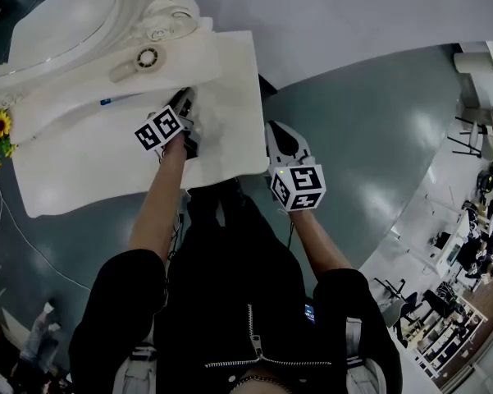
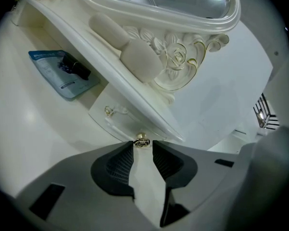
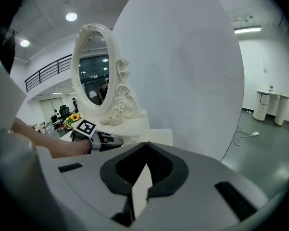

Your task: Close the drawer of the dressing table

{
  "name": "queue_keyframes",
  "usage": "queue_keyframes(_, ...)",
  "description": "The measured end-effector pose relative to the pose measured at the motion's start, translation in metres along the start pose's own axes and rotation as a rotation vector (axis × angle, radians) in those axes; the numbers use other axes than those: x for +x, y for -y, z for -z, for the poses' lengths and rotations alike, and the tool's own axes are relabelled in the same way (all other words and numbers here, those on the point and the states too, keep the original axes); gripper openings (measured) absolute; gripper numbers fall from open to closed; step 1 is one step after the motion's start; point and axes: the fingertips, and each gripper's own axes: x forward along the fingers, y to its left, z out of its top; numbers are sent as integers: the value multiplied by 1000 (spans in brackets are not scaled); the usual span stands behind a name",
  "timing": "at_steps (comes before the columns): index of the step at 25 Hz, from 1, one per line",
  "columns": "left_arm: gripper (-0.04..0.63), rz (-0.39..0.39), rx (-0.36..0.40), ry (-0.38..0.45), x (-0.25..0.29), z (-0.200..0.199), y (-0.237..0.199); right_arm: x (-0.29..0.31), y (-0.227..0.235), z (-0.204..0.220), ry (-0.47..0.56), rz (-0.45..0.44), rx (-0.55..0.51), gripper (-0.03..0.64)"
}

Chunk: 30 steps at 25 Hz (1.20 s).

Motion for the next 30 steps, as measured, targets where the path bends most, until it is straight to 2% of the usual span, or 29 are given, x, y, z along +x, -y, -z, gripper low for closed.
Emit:
queue_keyframes(4,121,8,34,-9,-11,3,3,-2,-9,-3,12,-15,-23,6)
queue_keyframes(6,121,-3,89,-17,-19,5,5,-3,-14,-4,18,-26,-26,6)
queue_keyframes(12,62,-29,351,-28,-50,7,20,-2,-34,-6,28,-64,-43,6)
queue_keyframes(15,43,-32,512,-25,-68,6,31,0,-46,-7,32,-86,-59,6)
queue_keyframes(18,36,-42,613,-13,-88,3,38,5,-60,-8,27,-116,-82,5)
queue_keyframes(22,32,-66,676,37,-121,-13,44,12,-83,-20,41,-171,-117,5)
queue_keyframes(30,28,-129,779,188,-194,-53,61,23,-117,-54,97,-249,-164,3)
